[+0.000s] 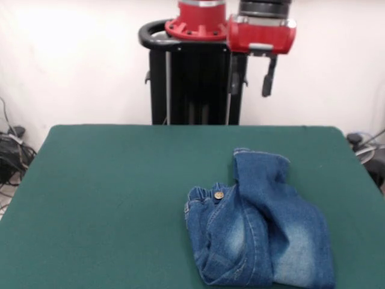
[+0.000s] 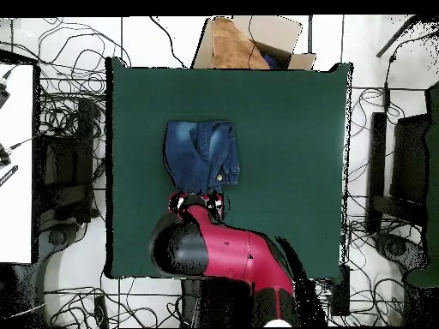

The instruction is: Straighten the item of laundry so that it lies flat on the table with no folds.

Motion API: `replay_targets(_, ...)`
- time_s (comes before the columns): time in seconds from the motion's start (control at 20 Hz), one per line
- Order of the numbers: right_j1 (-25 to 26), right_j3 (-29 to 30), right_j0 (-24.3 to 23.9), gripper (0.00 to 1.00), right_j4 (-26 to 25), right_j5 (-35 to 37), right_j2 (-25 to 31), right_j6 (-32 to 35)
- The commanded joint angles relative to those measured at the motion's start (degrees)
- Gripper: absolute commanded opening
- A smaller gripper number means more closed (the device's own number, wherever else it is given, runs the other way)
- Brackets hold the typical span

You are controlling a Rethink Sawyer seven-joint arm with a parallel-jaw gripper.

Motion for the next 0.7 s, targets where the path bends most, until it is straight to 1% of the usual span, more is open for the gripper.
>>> replay_targets(0.05, 8.27, -1.94, -4.95, 1.00, -3.70, -10.12, 4.06, 6.85)
replay_targets(0.15, 9.73, -2.24, -6.84, 1.00, -4.41, -11.33, 5.44, 5.82)
replay_targets(0.4, 12.35, -3.53, -9.17, 1.00, -6.41, -12.07, 6.62, 4.36)
replay_targets(0.45, 13.51, -3.47, -10.72, 1.00, -6.86, -14.01, 8.13, 4.96)
replay_targets(0.55, 15.24, -3.36, -12.64, 1.00, -8.20, -16.52, 9.37, 5.61)
replay_targets(0.6, 15.44, -2.70, -13.73, 1.00, -9.18, -17.60, 10.33, 5.89)
replay_targets(0.7, 16.20, -0.93, -17.69, 1.00, -10.86, -20.48, 14.75, 7.61)
